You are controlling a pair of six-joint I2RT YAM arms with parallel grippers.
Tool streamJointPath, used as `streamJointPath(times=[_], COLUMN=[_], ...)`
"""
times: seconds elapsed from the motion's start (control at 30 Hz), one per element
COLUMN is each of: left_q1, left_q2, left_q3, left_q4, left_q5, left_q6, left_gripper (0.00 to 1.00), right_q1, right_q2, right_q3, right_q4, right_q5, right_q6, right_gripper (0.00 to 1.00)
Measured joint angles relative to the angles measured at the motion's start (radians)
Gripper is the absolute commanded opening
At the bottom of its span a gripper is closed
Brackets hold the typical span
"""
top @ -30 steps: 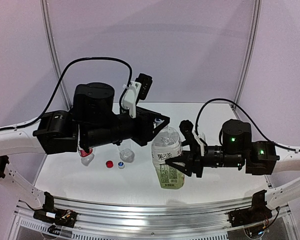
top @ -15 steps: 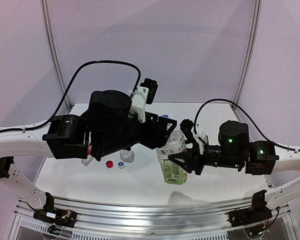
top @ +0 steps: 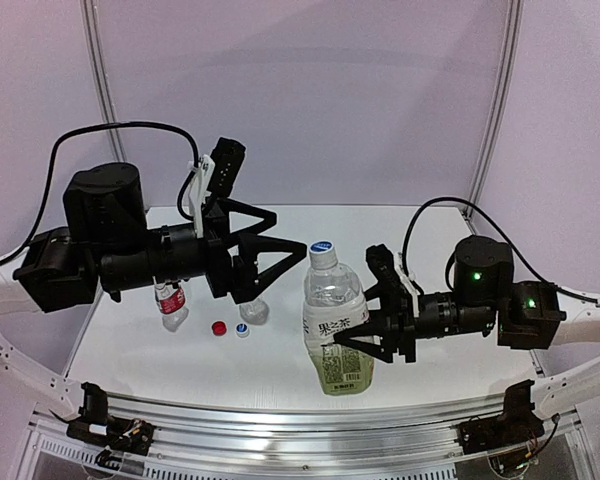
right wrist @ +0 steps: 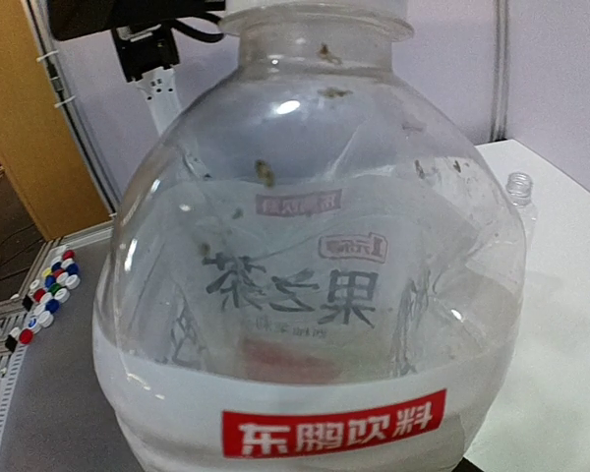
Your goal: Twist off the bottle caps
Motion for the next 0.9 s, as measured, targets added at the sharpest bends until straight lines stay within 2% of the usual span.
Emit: streamJointPath(times=[0.17,0.3,0.47,0.77,0.9], left_q1=[0.023,0.024,0.028,0.032,0.036], left_q2=[-0.003,0.029,0.089,0.102,0.102], left_q3=[-0.007,-0.002,0.023,0.033,0.033], left_q4=[0.035,0.041,0.041,0.05,0.051], left_q5=[0.2,0.273,0.312,0.335,0.335], left_q6=[0.03,0.044,0.05,0.05,0.049], left_gripper=[0.82,0.75,0.68,0.68,0.58], right_q1=[0.0,0.0,0.0,0.0,0.0], right_q2=[0.001,0.005,0.008,0.024,0.032], right_q3=[0.0,0.0,0.0,0.0,0.0], right_q4=[0.022,0.027,0.029,0.028,0.028], right_q5=[-0.095,-0.14,-0.164,-0.179,-0.184], right_q6=[-0.001,-0.002,-0.002,-0.004,-0.004], right_gripper=[0.19,0.19,0.19,0.19,0.19])
